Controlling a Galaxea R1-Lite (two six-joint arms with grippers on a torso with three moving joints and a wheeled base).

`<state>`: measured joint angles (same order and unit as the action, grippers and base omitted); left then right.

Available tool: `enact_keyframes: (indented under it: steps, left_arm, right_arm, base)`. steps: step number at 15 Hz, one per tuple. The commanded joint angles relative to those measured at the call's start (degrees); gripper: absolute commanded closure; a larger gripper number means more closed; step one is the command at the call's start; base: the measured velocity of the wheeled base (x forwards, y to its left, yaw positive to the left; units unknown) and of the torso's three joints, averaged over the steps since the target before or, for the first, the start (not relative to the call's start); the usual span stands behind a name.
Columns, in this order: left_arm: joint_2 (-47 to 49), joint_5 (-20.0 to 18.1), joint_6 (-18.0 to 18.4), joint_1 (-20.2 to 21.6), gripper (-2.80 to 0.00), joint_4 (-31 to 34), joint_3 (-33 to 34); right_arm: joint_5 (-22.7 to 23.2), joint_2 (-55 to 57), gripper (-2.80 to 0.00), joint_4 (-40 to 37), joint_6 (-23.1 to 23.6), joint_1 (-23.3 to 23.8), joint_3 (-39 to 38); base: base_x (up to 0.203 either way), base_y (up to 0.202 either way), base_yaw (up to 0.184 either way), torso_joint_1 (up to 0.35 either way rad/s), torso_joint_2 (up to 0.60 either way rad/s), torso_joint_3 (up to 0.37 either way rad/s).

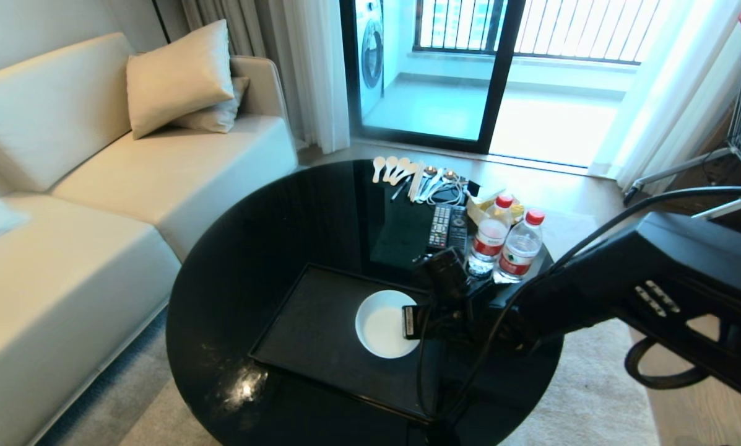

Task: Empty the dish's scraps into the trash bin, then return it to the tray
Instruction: Put the bowl back to the table

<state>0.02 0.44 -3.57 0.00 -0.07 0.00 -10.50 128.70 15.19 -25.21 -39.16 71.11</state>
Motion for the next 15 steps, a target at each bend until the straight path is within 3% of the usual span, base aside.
enact_keyframes:
  steps: [1, 11, 12, 15]
  left_arm:
    - [-0.02, 0.0, -0.03, 0.0, 0.0, -0.01, 0.0]
    - [-0.02, 0.0, -0.03, 0.0, 0.0, -0.01, 0.0]
    - [-0.02, 0.0, -0.03, 0.0, 0.0, -0.01, 0.0]
    - [-0.02, 0.0, -0.03, 0.0, 0.0, -0.01, 0.0]
  right_arm:
    - [-0.14, 2.43, 0.0, 0.71, -0.1, 0.19, 0.08]
    - [-0.14, 5.48, 0.0, 1.6, -0.01, 3.21, 0.87]
    - [-0.14, 5.77, -2.8, 1.57, 0.04, 3.3, 0.87]
    - [-0.16, 6.04, -2.8, 1.62, 0.18, 3.65, 1.05]
  base:
    - [0.0, 0.0, 0.0, 0.0, 0.0, 0.0]
    - [0.0, 0.0, 0.0, 0.0, 0.0, 0.0]
    - [0.0, 0.0, 0.0, 0.0, 0.0, 0.0]
    - [0.0, 0.0, 0.0, 0.0, 0.0, 0.0]
